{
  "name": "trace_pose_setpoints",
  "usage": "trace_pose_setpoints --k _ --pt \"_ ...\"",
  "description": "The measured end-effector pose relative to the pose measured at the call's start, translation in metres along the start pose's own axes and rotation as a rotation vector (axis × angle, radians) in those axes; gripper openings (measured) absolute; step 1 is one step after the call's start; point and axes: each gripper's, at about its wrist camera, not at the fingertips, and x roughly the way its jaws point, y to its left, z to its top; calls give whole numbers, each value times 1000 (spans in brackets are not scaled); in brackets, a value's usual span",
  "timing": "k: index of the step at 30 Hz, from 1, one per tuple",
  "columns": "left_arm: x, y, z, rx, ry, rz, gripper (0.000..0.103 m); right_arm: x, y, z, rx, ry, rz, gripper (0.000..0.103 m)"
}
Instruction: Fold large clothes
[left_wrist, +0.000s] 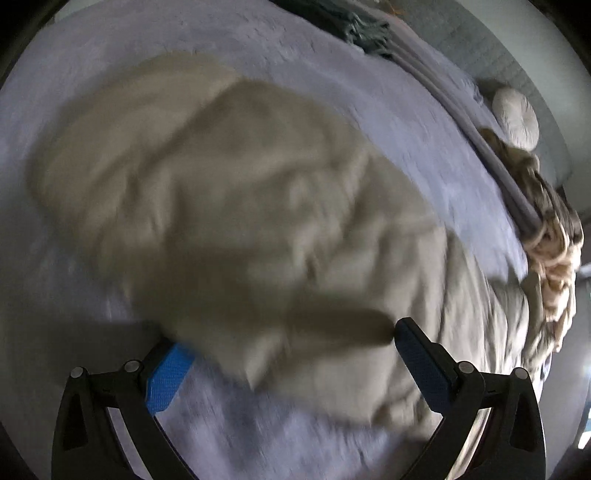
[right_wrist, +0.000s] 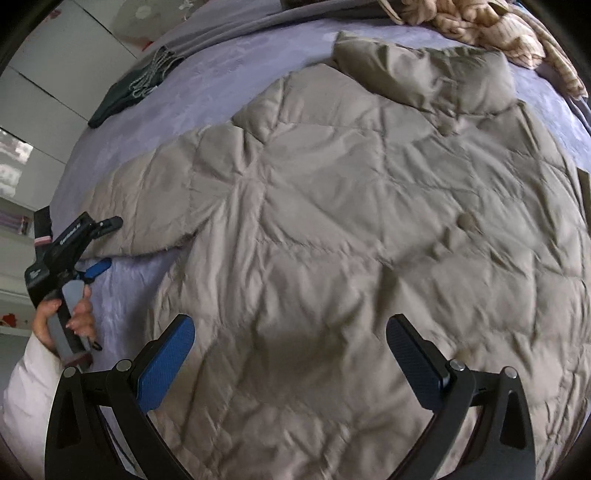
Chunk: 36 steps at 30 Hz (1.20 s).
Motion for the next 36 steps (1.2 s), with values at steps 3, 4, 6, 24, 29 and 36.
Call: trace_pose_setpoints --k 3,4,6,24,29,36 --pt "7 1 20 -18 -46 1 103 10 9 8 0 -26 14 103" --pt "10 0 26 -29 -69 11 102 14 12 11 0 -35 21 103" --pt "13 -3 34 -39 -96 36 83 20 20 17 2 -46 33 103" --pt "-116 -156 9 501 -316 -155 8 118 63 58 134 10 332 9" --pt "-102 -230 -38 644 -248 -267 8 130 61 57 135 83 387 9" --pt "-48 -325 -129 862 -107 -294 8 48 -24 32 223 -31 333 9"
